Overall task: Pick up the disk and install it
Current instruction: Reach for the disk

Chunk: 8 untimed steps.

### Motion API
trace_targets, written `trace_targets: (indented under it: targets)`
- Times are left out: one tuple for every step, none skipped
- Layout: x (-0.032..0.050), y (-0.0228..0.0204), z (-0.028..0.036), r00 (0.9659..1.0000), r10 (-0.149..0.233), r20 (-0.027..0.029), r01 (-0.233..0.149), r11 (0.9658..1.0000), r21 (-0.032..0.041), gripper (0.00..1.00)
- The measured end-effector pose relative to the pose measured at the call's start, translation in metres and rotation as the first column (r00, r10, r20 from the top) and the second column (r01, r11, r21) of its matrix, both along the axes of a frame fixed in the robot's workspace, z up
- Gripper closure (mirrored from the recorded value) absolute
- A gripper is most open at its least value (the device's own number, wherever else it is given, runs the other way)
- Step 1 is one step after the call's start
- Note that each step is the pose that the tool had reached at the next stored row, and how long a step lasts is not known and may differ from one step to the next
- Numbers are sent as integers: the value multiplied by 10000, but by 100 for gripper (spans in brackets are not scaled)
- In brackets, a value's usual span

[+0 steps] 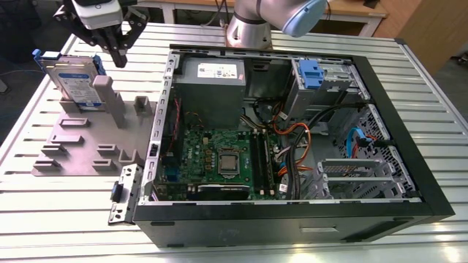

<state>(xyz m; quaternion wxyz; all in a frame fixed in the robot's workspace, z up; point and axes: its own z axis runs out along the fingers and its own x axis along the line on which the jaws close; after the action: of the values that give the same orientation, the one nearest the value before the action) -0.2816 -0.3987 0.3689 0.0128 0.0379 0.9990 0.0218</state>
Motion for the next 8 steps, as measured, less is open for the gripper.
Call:
trace_targets:
  targets:
    - [-2, 0, 0, 10000, 0, -1, 0, 10000, 0, 89]
    - [-4, 0, 0, 10000, 1, 0, -1, 10000, 0, 89]
    - [-6, 0, 0, 10000, 1, -1, -1, 10000, 0, 89]
    - [-8, 0, 0, 10000, 0, 0, 0, 10000, 0, 89]
    - [-9, 0, 0, 10000, 0, -1, 0, 10000, 0, 89]
    - [-25, 0, 0, 10000, 0, 0, 0, 10000, 0, 89]
    - [-43, 0, 0, 10000, 0, 0, 0, 10000, 0, 89]
    - [-44, 0, 0, 10000, 0, 0, 0, 10000, 0, 89]
